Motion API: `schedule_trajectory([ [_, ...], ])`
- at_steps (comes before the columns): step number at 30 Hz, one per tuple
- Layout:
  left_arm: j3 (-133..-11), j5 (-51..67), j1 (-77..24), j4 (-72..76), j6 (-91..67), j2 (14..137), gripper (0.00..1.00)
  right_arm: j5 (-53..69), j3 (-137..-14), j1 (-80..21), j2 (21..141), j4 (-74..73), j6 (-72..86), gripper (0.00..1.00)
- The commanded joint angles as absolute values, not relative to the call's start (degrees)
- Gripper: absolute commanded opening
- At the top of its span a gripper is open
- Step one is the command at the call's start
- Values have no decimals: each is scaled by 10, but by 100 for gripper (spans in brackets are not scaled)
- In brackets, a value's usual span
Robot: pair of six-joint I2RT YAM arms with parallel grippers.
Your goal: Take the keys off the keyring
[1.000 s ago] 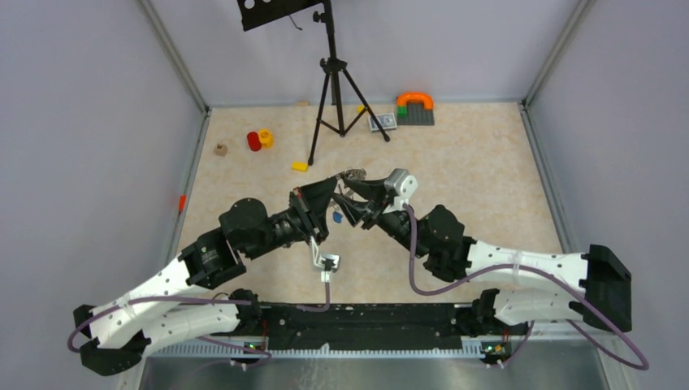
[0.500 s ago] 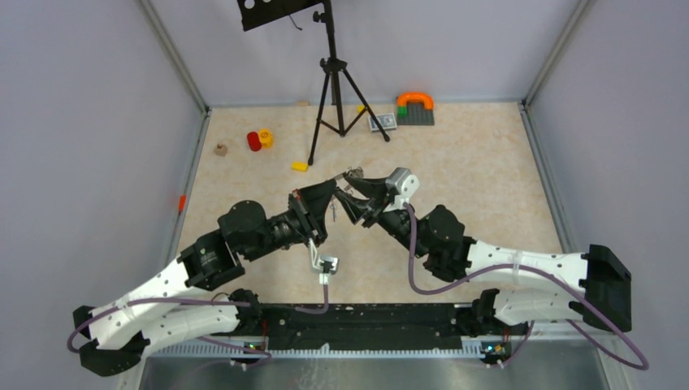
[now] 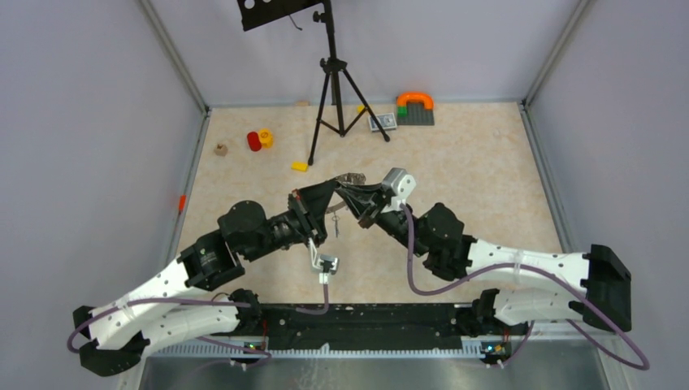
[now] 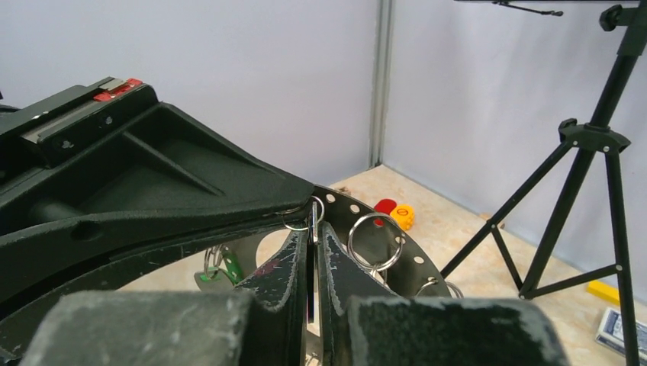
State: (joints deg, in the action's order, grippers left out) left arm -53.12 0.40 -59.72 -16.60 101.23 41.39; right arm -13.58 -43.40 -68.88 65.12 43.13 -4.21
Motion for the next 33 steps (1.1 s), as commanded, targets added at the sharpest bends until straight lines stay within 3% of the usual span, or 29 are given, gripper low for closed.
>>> schedule_trajectory([
  [1, -531, 9, -600, -138, 969, 407, 0, -95, -483, -693, 630, 381, -63, 0],
  [4, -526, 15, -600, -138, 895, 400, 0, -80, -514, -693, 605, 284, -64, 0],
  [5, -524, 22, -600, -133, 859, 396, 5, -77, -527, -693, 597, 248, -60, 0],
  [10, -502, 75, -600, -103, 686, 374, 44, -50, -620, -693, 579, 29, -43, 0],
  [14, -499, 132, -599, -97, 543, 359, 62, -23, -698, -693, 582, -144, -24, 0],
  [15, -497, 146, -599, -95, 519, 356, 76, -19, -717, -693, 582, -177, -21, 0],
  [17, -495, 171, -600, -95, 482, 351, 96, -20, -755, -693, 588, -244, -10, 0],
  [24, -491, 225, -600, -28, 330, 342, 99, 39, -900, -693, 639, -454, 29, 0],
  [33, -531, 238, -600, 15, 121, 393, 99, 98, -958, -693, 669, -546, 48, 0],
])
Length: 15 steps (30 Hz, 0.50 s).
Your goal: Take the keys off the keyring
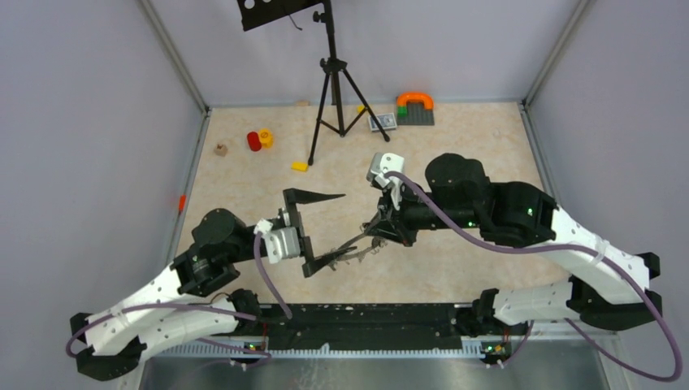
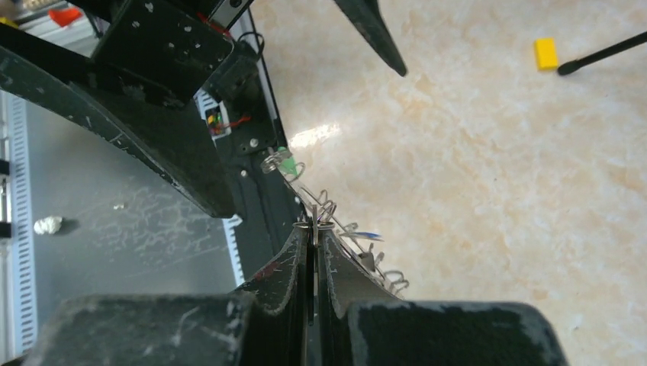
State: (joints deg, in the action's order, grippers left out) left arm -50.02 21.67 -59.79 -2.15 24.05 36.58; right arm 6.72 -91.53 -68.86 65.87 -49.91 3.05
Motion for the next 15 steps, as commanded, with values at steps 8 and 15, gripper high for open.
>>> schedule_trajectory([
  [8, -507, 279, -600, 58, 44, 411, 94, 87, -1011, -693, 698, -583, 60, 0],
  [15, -465, 297, -600, 87, 23, 383, 95, 82, -1029, -693, 699, -593, 38, 0],
])
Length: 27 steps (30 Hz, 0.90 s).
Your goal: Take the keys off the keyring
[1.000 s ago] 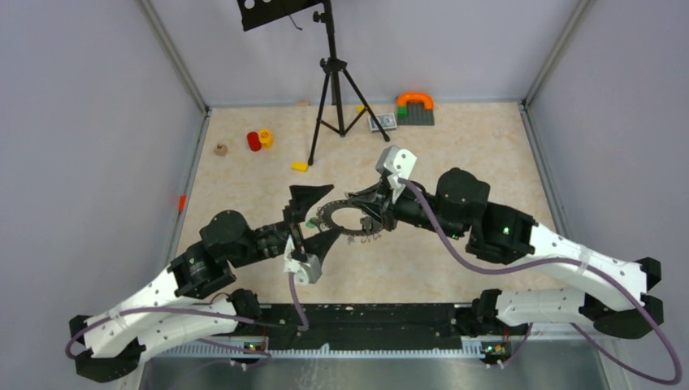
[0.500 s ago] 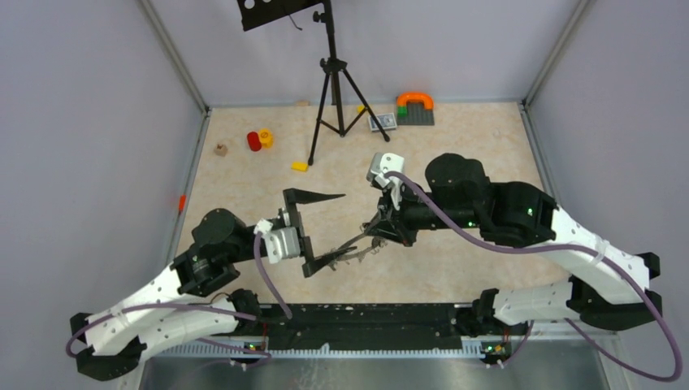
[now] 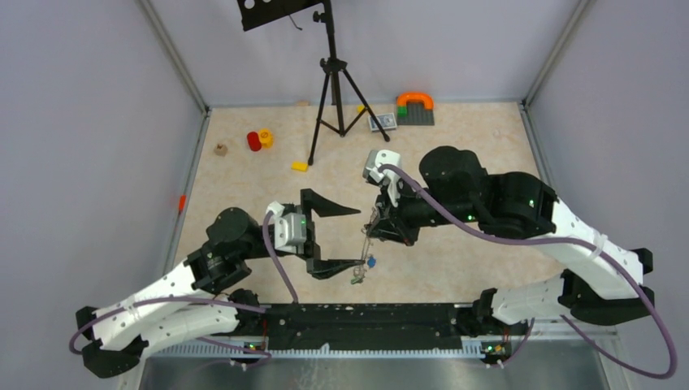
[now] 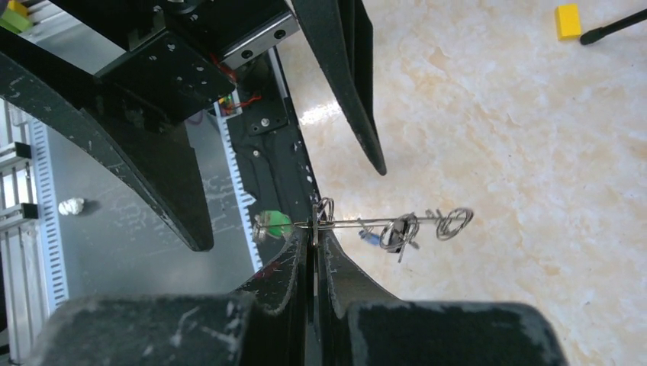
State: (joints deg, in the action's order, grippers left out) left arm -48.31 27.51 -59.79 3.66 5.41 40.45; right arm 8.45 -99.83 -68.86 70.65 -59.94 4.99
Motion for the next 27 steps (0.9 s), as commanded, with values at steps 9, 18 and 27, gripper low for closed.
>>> schedule_trajectory([
  [9, -456, 218, -600, 59, -17, 349, 97, 85, -997, -693, 667, -567, -37, 0],
  [18, -466, 185, -599, 44, -45, 355, 97, 62, -1032, -693, 688, -570, 4, 0],
  [27, -462, 154, -599, 43, -33, 343, 98, -27, -1112, -693, 752, -634, 96, 0],
])
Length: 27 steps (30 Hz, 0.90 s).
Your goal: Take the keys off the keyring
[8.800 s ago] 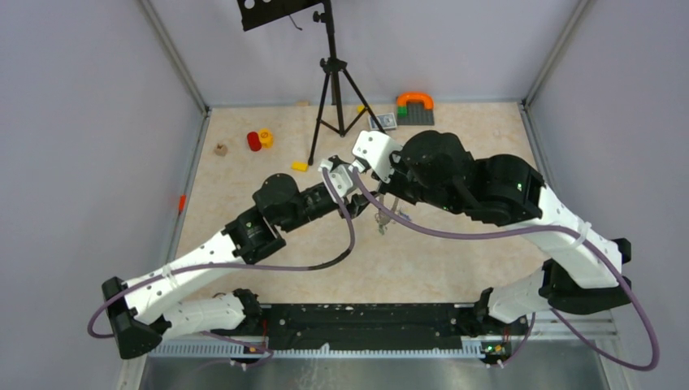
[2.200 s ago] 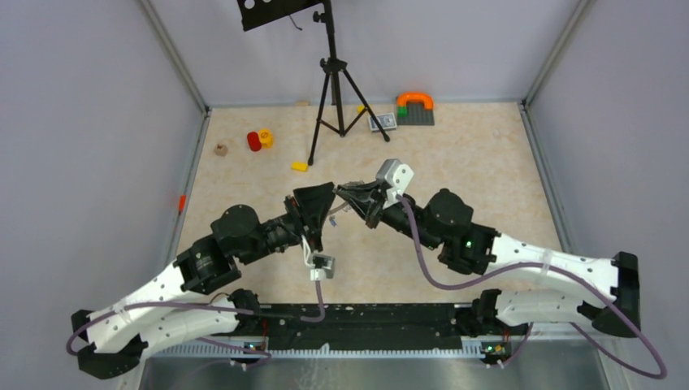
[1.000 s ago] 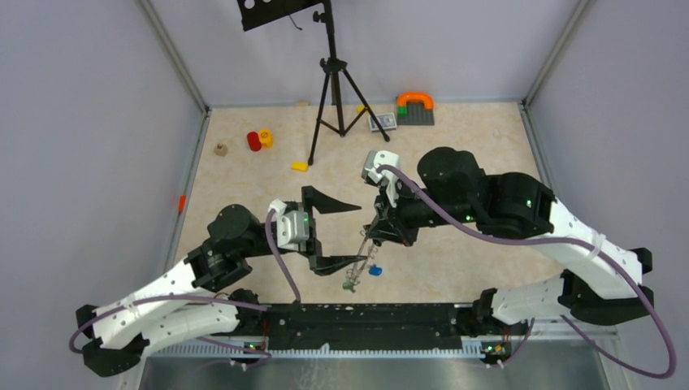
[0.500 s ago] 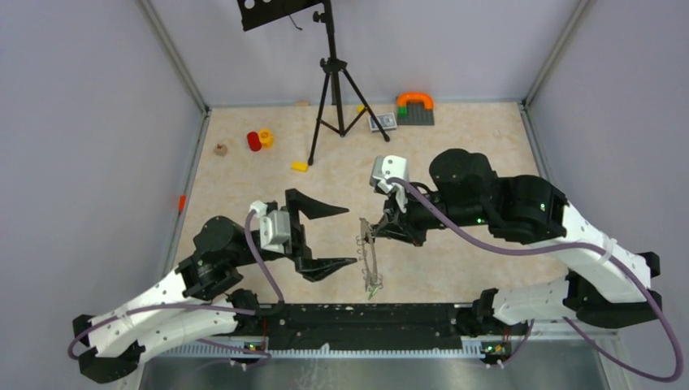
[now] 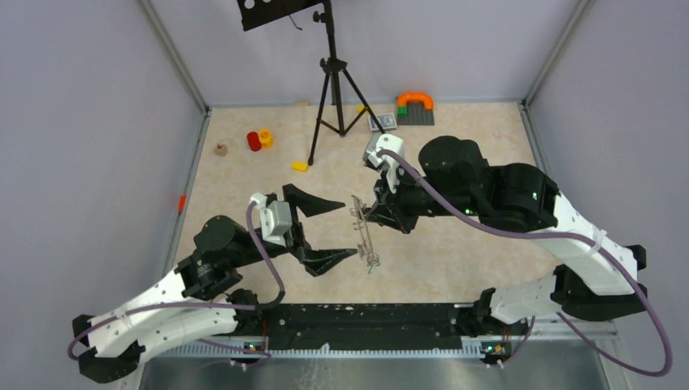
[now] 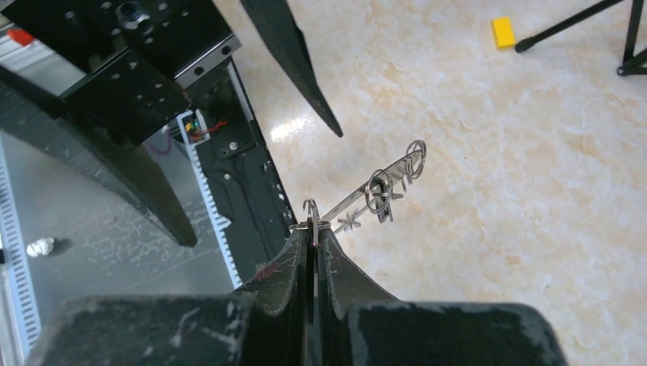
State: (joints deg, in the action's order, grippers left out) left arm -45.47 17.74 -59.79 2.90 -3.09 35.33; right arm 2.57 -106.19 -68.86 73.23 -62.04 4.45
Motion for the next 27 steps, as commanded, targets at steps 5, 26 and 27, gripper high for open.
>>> schedule_trajectory([
  [5, -465, 133, -599, 33, -25, 330, 98, -73, -1143, -693, 777, -662, 124, 0],
  [26, -465, 116, -599, 24, -14, 315, 99, -144, -1197, -693, 817, -709, 169, 0],
  [27, -465, 117, -599, 24, -14, 315, 98, -150, -1200, -693, 818, -711, 172, 0],
])
